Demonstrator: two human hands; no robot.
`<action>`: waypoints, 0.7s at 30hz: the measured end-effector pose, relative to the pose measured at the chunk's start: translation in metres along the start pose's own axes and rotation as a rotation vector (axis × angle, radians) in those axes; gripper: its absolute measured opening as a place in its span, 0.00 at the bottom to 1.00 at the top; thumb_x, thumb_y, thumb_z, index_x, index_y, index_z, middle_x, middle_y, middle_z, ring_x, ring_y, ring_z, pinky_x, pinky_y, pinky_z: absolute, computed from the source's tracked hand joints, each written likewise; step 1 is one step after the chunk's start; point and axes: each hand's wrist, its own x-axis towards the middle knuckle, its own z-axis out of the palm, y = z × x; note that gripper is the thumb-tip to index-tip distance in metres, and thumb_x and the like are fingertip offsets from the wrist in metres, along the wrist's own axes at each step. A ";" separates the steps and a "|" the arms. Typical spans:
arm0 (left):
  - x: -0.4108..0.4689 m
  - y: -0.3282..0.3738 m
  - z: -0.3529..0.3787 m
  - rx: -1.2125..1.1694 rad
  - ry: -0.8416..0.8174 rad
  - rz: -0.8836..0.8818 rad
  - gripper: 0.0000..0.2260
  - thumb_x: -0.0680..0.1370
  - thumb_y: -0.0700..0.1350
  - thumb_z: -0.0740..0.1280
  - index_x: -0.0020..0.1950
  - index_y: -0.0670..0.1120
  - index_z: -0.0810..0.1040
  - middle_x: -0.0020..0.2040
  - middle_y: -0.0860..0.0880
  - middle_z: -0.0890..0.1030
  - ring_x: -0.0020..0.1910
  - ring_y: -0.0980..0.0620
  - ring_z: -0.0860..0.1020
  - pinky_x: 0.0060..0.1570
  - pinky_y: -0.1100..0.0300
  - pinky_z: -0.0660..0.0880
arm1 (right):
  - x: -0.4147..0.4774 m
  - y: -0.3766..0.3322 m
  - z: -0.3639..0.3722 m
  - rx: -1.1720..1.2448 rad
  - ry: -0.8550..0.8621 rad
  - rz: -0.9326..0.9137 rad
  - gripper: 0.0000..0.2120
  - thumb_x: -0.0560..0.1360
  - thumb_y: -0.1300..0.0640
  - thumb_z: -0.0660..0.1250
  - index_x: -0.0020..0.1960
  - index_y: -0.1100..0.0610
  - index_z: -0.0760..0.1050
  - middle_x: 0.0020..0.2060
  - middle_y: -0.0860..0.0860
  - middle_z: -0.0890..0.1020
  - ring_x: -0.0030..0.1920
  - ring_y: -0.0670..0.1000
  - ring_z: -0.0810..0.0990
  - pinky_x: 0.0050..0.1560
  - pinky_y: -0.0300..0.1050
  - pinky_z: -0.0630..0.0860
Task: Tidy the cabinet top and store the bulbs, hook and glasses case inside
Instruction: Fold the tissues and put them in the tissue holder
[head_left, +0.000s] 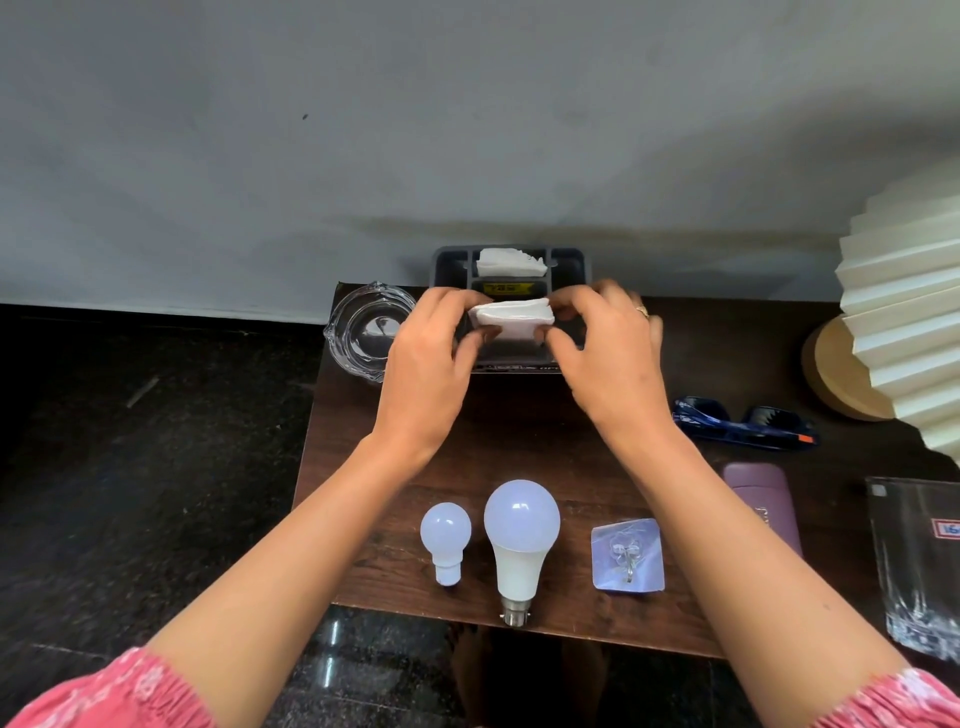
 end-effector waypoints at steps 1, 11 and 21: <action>-0.001 0.001 0.000 -0.005 0.006 -0.001 0.11 0.74 0.36 0.67 0.56 0.42 0.75 0.51 0.48 0.76 0.38 0.58 0.66 0.44 0.79 0.64 | 0.000 0.000 0.000 0.010 0.013 -0.002 0.13 0.74 0.55 0.64 0.58 0.54 0.74 0.55 0.54 0.77 0.60 0.54 0.71 0.58 0.50 0.63; -0.014 0.014 0.002 -0.086 0.125 0.002 0.16 0.76 0.38 0.66 0.63 0.41 0.69 0.58 0.43 0.69 0.40 0.56 0.70 0.49 0.72 0.70 | -0.011 0.006 -0.001 0.066 0.157 -0.047 0.12 0.76 0.61 0.59 0.58 0.55 0.75 0.52 0.53 0.78 0.55 0.54 0.74 0.50 0.44 0.61; -0.036 0.061 0.031 -0.146 0.069 0.202 0.15 0.76 0.37 0.66 0.62 0.40 0.71 0.56 0.51 0.67 0.46 0.57 0.67 0.52 0.64 0.70 | -0.042 0.027 -0.024 0.178 0.256 0.017 0.13 0.76 0.58 0.55 0.55 0.56 0.75 0.50 0.52 0.80 0.51 0.53 0.76 0.52 0.47 0.68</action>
